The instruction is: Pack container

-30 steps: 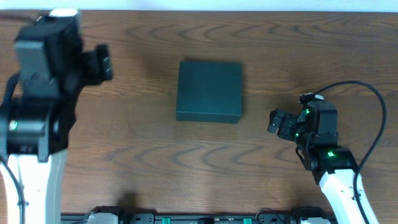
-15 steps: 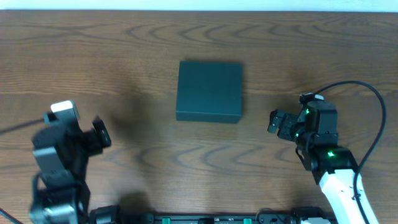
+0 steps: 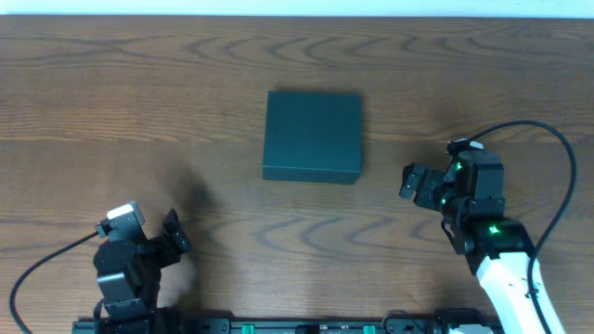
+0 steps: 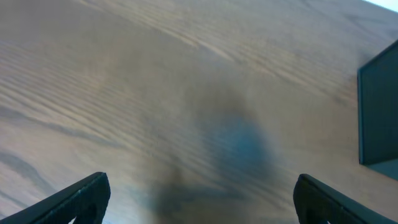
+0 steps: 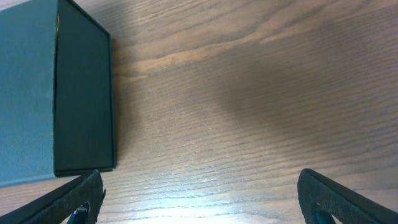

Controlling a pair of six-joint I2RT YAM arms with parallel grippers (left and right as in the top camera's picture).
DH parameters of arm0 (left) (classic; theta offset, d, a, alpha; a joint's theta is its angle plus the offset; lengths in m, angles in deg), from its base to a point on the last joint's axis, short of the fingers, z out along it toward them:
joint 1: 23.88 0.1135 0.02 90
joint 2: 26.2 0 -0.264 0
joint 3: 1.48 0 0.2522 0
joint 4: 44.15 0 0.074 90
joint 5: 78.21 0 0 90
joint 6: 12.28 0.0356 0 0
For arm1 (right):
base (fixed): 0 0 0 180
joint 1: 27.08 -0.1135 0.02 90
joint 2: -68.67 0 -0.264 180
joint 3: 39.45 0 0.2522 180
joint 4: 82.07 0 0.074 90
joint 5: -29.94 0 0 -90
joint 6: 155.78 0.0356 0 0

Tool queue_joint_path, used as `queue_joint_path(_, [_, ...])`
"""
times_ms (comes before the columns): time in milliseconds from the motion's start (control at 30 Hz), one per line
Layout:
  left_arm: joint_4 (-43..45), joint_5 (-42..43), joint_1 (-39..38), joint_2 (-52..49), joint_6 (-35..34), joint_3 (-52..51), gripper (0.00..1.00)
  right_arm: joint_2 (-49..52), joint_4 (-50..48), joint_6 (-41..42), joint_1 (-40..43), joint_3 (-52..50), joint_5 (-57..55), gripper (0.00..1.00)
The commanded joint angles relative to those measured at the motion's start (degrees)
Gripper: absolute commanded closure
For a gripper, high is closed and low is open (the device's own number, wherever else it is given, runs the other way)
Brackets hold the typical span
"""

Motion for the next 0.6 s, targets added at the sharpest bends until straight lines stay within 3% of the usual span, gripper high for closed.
queue_joint_path(0, [0.3, 1.0, -1.0, 1.8, -0.7, -1.6, 0.05, -0.3, -0.1, -0.4, 0.2, 0.5, -0.6, 0.01])
queue_joint_path(567, [2.1, -2.7, -10.0, 6.5, 0.4, -8.9, 0.05, -0.3, -0.1, -0.4, 0.2, 0.5, -0.6, 0.01])
